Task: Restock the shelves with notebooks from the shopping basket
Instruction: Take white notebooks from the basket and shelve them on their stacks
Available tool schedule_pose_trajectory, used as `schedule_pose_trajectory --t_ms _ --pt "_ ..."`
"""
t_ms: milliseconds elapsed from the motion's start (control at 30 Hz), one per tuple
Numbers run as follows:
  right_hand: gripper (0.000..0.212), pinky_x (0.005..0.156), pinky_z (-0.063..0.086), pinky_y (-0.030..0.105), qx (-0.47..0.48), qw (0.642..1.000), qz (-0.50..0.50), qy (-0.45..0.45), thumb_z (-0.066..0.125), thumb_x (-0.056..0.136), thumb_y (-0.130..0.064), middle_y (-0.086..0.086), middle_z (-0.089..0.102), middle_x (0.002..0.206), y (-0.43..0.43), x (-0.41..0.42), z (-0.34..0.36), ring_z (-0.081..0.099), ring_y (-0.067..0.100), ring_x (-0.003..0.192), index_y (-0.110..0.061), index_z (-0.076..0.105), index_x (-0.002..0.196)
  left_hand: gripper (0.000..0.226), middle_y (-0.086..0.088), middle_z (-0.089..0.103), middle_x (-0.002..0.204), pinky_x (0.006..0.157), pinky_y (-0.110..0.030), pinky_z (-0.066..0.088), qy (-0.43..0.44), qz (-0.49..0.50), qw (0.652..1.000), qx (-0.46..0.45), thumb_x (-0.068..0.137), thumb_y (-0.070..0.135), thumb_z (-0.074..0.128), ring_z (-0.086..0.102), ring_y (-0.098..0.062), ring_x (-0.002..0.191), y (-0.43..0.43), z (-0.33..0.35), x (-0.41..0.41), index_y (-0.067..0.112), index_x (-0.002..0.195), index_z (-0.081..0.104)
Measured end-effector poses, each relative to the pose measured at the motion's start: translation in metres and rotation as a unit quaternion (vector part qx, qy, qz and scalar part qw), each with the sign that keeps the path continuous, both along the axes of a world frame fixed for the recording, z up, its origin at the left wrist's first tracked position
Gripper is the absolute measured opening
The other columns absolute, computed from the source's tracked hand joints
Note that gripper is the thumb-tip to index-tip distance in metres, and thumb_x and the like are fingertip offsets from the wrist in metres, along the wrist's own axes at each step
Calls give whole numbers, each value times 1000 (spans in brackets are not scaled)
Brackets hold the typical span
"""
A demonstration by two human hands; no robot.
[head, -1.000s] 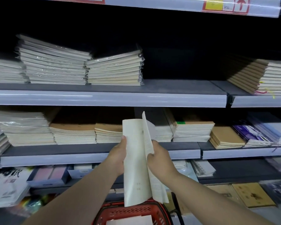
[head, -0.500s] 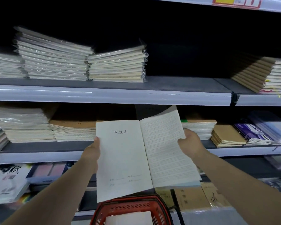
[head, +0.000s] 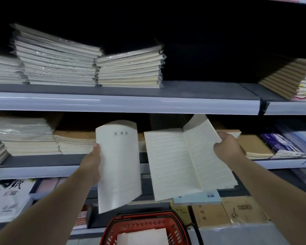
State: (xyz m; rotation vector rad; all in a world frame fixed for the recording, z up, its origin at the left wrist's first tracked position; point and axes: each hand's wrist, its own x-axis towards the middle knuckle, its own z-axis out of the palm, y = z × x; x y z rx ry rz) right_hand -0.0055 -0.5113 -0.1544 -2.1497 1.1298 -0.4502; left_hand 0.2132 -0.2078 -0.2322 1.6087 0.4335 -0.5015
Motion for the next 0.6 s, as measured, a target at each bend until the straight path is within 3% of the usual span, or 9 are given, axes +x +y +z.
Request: schedule_pose_trajectory --t_ms 67,200,267,333,433,500,600 --pt "37 49 39 24 -32 999 7 -4 40 86 5 11 63 82 8 8 -3 54 26 63 -13 61 111 63 -6 66 113 90 -40 48 -7 -4 1000 -25 92 65 45 62 -28 92 -5 2 1 9 114 63" --pt "53 57 42 31 -89 996 28 10 39 87 10 14 62 91 33 27 -11 56 30 70 -13 52 133 63 -11 74 97 69 -38 56 33 -72 990 -119 88 70 43 71 -27 82 -15 2 2 15 106 69" --pt "66 61 45 31 -146 986 54 66 41 85 13 19 59 120 47 41 -16 62 34 86 -15 37 145 67 -12 75 81 56 -38 57 61 -93 984 -140 85 73 42 72 -28 66 -22 1 1 13 99 70" --pt "69 72 48 32 -201 967 88 129 44 85 11 14 38 149 61 60 -26 55 30 119 -13 27 148 71 -12 72 65 44 -36 54 76 -103 981 -144 82 75 42 69 -28 51 -27 -1 0 10 88 69" --pt "71 89 45 26 -233 944 140 185 39 91 7 14 14 159 81 88 -51 21 23 146 -8 8 153 75 -14 73 74 57 -39 57 85 -118 980 -139 80 77 42 71 -30 61 -33 -5 1 9 94 69" --pt "72 98 46 29 -213 940 167 205 34 94 8 18 2 161 92 101 -68 4 25 149 -7 -3 153 74 -16 74 87 73 -44 56 89 -111 981 -133 81 76 44 70 -33 78 -36 -5 3 9 103 69" --pt "68 106 41 42 -137 934 225 240 33 100 -6 17 -10 160 103 108 -96 -4 29 149 -10 -9 153 79 -18 72 101 86 -48 54 97 -107 981 -129 81 77 43 68 -36 94 -40 -2 9 9 110 69"
